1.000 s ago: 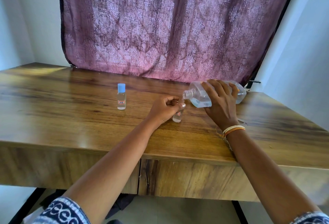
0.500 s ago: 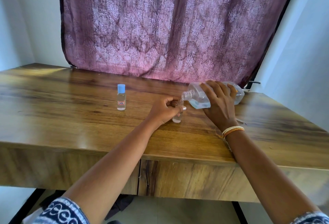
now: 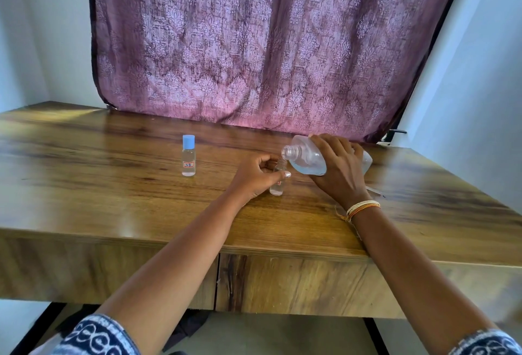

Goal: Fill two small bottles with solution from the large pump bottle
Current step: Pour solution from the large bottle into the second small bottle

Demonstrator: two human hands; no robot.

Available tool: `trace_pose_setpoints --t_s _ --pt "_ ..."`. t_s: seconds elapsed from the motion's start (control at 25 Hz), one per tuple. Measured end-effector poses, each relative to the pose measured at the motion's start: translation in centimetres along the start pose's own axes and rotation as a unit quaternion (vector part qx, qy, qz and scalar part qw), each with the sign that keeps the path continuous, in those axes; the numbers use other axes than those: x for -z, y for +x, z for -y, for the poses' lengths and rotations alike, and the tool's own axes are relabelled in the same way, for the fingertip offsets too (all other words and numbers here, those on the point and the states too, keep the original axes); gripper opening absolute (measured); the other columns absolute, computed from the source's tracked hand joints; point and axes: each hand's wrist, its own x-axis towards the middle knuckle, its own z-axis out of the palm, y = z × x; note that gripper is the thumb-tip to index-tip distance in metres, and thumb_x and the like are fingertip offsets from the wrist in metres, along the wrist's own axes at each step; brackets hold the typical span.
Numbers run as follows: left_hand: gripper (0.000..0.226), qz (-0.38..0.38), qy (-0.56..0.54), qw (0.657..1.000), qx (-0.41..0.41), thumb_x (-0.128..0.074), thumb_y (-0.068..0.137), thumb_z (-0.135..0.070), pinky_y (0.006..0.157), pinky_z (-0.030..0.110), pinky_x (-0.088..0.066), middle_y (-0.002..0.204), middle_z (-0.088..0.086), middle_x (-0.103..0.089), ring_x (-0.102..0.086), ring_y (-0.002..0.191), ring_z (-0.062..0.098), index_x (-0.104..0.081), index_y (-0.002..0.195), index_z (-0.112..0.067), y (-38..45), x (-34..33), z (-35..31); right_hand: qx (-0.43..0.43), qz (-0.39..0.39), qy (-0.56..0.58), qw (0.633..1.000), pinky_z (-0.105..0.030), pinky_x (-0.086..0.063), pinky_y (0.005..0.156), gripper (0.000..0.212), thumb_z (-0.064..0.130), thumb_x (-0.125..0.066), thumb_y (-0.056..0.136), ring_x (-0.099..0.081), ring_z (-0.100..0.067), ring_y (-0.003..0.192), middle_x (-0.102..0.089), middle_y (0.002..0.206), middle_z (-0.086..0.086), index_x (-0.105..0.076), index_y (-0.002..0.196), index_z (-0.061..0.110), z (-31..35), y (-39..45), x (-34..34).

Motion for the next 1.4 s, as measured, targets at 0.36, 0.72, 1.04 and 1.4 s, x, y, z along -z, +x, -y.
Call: trace_pose_setpoints --t_s 0.36,0.72,1.04,1.4 --pt "0.029 0.002 -0.009 1.000 -0.005 -0.085 0.069 -0.016 0.087 0.036 -0.058 0.094 0.002 -0.075 -0.071 0.092 0.021 -0.073 0.094 -0.021 -0.2 0.0 -0.6 -0.078 0.039 0.140 0.986 -0.042 -0.049 0.081 0.071 0.047 -0.077 0.064 -0.059 -0.026 0.104 -0.063 0.116 0.000 -0.052 0.126 0.024 0.6 1.5 1.6" --pt "0.034 0.001 0.007 1.000 -0.004 -0.085 0.069 -0.018 0.090 0.042 -0.056 0.097 0.010 -0.074 -0.070 0.091 0.021 -0.072 0.101 -0.017 0.2 0.2 0.3 -0.307 0.118 0.499 0.802 -0.048 -0.057 0.087 0.075 0.010 -0.088 0.061 -0.067 -0.024 0.097 -0.067 0.109 -0.009 -0.050 0.126 0.009 -1.0 7.1 2.0" --pt "0.029 0.013 -0.004 1.000 -0.014 -0.084 0.071 -0.014 0.086 0.031 -0.057 0.095 -0.001 -0.074 -0.070 0.094 0.021 -0.071 0.094 -0.027 0.3 0.1 0.1 -0.341 0.164 0.613 0.693 -0.062 -0.051 0.090 0.062 -0.005 -0.081 0.061 -0.067 -0.035 0.097 -0.069 0.098 -0.011 -0.055 0.114 0.014 -0.5 6.0 -0.2" --pt "0.032 0.004 0.013 1.000 -0.013 -0.083 0.072 -0.014 0.088 0.033 -0.057 0.097 0.002 -0.074 -0.070 0.092 0.019 -0.073 0.101 -0.021 0.2 0.0 0.3 -0.304 0.231 0.497 0.779 -0.029 -0.057 0.087 0.065 0.013 -0.090 0.058 -0.069 -0.009 0.099 -0.071 0.109 -0.004 -0.060 0.116 0.010 0.7 1.9 -0.7"
